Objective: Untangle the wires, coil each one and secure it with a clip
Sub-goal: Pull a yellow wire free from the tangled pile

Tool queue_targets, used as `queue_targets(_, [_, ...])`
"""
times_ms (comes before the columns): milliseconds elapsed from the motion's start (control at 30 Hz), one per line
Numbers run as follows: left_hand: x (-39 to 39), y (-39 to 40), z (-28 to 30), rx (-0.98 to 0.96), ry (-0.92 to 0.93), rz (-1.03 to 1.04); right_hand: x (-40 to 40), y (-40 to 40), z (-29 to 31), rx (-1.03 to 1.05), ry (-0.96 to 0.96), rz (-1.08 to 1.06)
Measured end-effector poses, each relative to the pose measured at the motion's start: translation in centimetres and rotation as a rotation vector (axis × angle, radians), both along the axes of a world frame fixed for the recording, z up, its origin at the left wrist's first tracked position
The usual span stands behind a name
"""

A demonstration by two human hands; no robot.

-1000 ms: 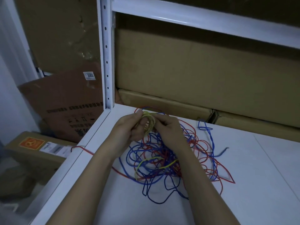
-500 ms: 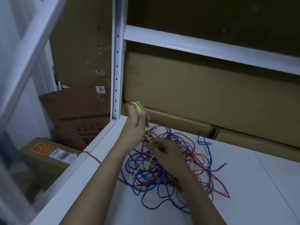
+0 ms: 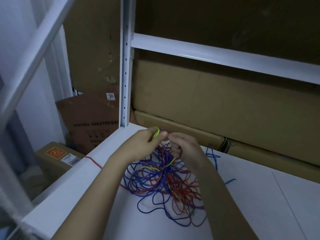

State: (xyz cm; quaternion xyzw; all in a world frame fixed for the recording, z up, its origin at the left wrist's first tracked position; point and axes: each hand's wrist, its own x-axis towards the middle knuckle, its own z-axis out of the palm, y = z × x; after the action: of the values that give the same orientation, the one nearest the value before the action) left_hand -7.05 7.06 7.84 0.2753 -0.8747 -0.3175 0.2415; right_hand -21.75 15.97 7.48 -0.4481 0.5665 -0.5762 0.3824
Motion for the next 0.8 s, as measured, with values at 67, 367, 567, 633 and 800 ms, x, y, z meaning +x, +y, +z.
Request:
queue_targets(67, [0.2, 0.4, 0.4, 0.032, -0.030, -0.039, -0.8, -0.2, 0.6, -0.010, 0.003, 0.028])
queue_targets(367, [0.6, 1.9, 3.0, 0.354, 0.363, -0.071, 0.6, -0.4, -1.2, -0.096, 0.216, 0.144])
queue_targets(567, [0.8, 1.6, 4.2, 0.540, 0.698, -0.014, 0.9, -0.8, -3.8, -0.074, 0.411, 0.157])
queue_targets(633, [0.8, 1.5, 4.7, 0.563, 0.743, -0.028, 0.4, -1.2, -3.0, -0.054, 0.524, 0.133])
queue_targets(800, [0.9, 0.3, 5.9, 0.400, 0.756, 0.150, 0.0, -2.0, 1.9, -0.169, 0.426, -0.013])
